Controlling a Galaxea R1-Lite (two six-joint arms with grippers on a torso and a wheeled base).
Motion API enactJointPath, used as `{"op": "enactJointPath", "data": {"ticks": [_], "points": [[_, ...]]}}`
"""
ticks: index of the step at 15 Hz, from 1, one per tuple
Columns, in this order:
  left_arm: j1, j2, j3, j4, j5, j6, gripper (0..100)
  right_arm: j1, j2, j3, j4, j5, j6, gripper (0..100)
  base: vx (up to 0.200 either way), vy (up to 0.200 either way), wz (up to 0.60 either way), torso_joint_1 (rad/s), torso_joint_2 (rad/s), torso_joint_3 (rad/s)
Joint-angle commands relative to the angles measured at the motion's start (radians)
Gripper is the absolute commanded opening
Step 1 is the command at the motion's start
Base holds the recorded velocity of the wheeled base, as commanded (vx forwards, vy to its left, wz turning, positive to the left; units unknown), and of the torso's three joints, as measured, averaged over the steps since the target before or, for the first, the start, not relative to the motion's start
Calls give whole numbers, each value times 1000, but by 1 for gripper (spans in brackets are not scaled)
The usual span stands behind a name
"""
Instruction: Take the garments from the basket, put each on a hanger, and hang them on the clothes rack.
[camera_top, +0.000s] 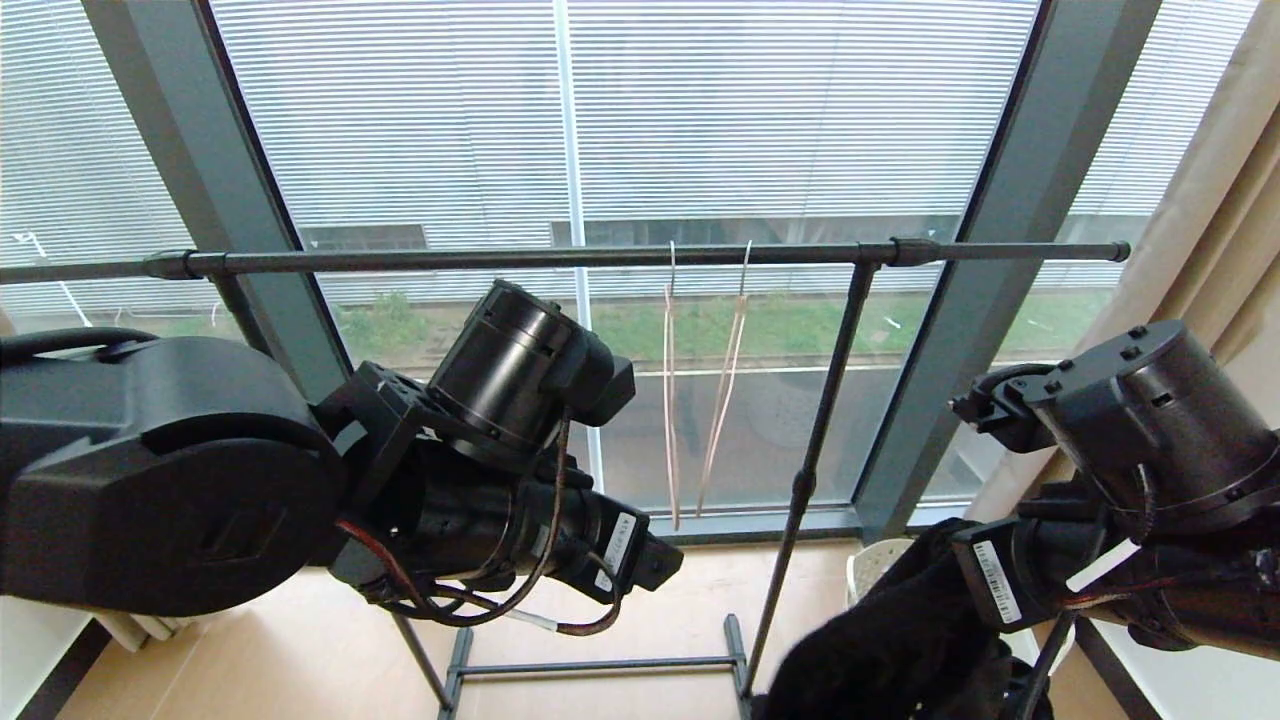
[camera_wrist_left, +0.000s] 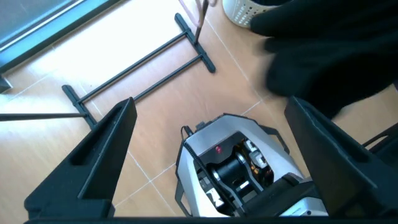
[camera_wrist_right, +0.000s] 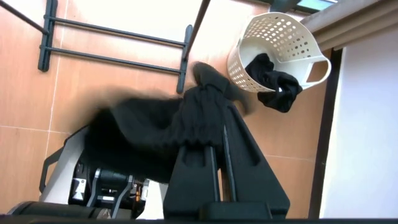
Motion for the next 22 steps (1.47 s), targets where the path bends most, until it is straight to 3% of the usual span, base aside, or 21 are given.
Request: {"op": "enactJointPath", "data": {"ticks": [1, 5, 7, 11, 19, 22], "points": [[0, -15, 2, 0, -1, 0, 100, -5, -1, -1, 0, 0, 0, 0, 0, 0, 0, 0, 0, 0], [6, -8, -15, -3, 1, -3, 100, -82, -25, -3, 0, -4, -37, 0, 0, 0, 0, 0, 0, 0], [30, 43, -77, -9, 8, 0, 100, -100, -36, -3, -2, -4, -47, 0, 0, 0, 0, 0, 0, 0], [109, 178, -218, -9, 70, 2, 100, -105, -48, -3, -10, -3, -57, 0, 0, 0, 0, 0, 0, 0], [132, 402, -475, -9, 148, 3, 100, -106, -39, 3, -39, -1, -61, 0, 0, 0, 0, 0, 0, 0], [147, 443, -517, -11, 148, 32, 100, -106, -39, 5, -42, -3, -61, 0, 0, 0, 0, 0, 0, 0]]}}
